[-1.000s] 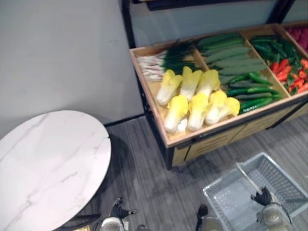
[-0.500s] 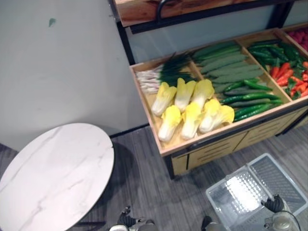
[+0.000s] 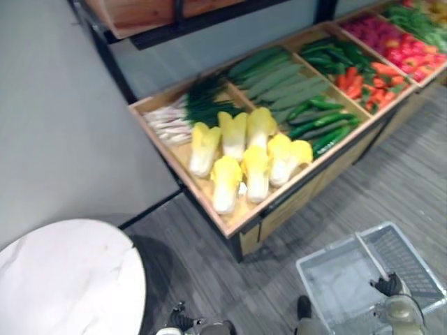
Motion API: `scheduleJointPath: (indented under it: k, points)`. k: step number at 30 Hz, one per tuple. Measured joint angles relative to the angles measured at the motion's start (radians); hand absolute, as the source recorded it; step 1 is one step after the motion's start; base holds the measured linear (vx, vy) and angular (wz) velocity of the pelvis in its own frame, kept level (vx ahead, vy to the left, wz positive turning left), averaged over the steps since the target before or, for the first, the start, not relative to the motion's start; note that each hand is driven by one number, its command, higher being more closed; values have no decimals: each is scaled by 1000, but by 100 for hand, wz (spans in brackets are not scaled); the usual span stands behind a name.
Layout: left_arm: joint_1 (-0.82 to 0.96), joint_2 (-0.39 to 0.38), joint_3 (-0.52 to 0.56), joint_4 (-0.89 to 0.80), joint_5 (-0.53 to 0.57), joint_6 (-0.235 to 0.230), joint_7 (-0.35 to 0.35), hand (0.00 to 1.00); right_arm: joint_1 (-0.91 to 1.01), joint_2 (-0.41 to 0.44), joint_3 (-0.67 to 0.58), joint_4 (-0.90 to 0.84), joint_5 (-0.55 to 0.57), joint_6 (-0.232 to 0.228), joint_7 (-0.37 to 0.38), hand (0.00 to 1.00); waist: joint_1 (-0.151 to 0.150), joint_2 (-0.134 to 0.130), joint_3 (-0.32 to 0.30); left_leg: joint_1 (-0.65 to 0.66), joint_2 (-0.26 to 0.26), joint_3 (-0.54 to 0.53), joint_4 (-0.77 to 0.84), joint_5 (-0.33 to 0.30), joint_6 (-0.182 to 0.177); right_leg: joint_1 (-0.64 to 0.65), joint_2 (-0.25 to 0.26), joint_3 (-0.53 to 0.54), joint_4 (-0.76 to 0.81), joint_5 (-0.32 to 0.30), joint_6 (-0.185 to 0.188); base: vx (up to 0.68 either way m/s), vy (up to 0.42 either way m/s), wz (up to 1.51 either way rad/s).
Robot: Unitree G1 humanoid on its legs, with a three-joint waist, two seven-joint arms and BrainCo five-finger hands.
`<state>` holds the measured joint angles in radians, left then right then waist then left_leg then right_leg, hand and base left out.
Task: Pick vegetable in the basket
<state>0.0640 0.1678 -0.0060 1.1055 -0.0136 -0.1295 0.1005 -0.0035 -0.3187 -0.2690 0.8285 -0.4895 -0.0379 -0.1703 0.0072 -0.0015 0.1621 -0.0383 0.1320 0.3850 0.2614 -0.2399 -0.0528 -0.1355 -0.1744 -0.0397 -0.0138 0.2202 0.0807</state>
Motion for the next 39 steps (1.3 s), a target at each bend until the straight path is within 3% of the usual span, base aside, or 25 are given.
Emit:
scheduleJointPath:
  k: [2, 7, 9, 14, 15, 21, 27, 33, 39]
  points:
    - [-2, 13, 3, 1, 0, 0, 2, 0, 9, 3, 13, 5, 0, 1, 3, 100, -2, -22, 4, 5, -10, 25, -1, -3, -1, -3, -8, -22, -17, 8, 3, -86, -7, -35]
    - [-2, 11, 3, 0, 0, -1, 3, 0, 19, 3, 17, 6, 25, 1, 4, 100, -2, -23, 3, 3, -16, 15, -19, 7, -9, -1, -9, -61, -31, 3, 7, -36, -54, -1]
    - [0, 12, 6, 2, 0, -1, 3, 0, 23, 3, 32, 6, 28, 1, 4, 100, 1, -30, -2, 4, -22, 9, -33, 26, -11, 5, -15, -80, -41, -32, 27, -10, -112, 9]
    - [5, 3, 32, 35, 37, 3, -27, 0, 48, 3, 34, 8, 27, 1, 14, 100, 0, -24, -13, 17, -10, -46, -57, 51, -27, 52, 7, -127, -71, -49, 19, 4, -84, 22]
    - [37, -8, 161, 78, 107, 31, -58, 0, 77, 3, 43, 8, 25, -11, 48, 100, -3, -50, -109, 61, -40, -71, -120, 74, -24, 88, -15, -156, -91, -54, 28, 3, -46, 7]
    - [35, -8, 163, 72, 107, 32, -53, 0, 78, 3, 45, 8, 25, -11, 48, 100, -4, -50, -109, 59, -40, -71, -120, 74, -24, 86, -16, -156, -91, -56, 31, 0, 0, 0]
    - [36, -10, 305, -186, 106, 27, 104, 0, 95, 49, 85, 8, 28, -25, 44, 100, -2, -66, -111, 44, -40, -71, -142, 76, -29, 67, -18, -167, -91, -64, 25, -3, -3, 1]
    - [17, -32, 404, -547, 107, -25, 324, 0, 115, 89, 119, 7, 26, -65, 39, 100, -2, -66, -117, 42, -37, -65, -162, 87, -26, 54, -14, -171, -91, -54, 28, 58, -15, -1]
    - [6, -81, 384, -615, 107, -27, 332, 0, 116, 89, 119, -1, 20, -66, 39, 100, -4, -66, -119, 65, -36, -61, -181, 87, -26, 63, -5, -173, -91, -47, 38, 52, -3, -4]
